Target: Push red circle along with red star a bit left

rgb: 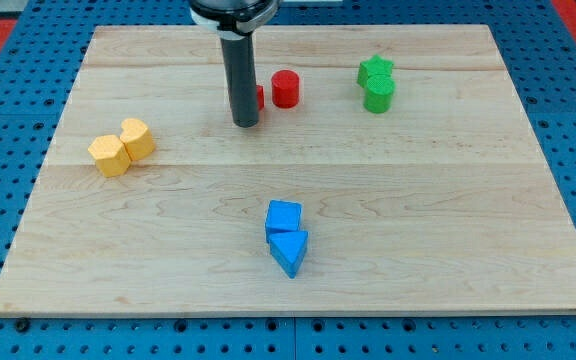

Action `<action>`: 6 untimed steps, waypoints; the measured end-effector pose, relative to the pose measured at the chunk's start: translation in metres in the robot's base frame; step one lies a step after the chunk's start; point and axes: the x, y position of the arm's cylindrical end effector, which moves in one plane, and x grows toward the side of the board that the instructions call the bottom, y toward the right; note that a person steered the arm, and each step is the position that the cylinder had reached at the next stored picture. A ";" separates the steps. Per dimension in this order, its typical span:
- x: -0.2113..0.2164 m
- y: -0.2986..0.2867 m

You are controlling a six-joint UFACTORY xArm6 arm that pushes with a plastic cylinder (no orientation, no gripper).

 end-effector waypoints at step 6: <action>-0.034 0.045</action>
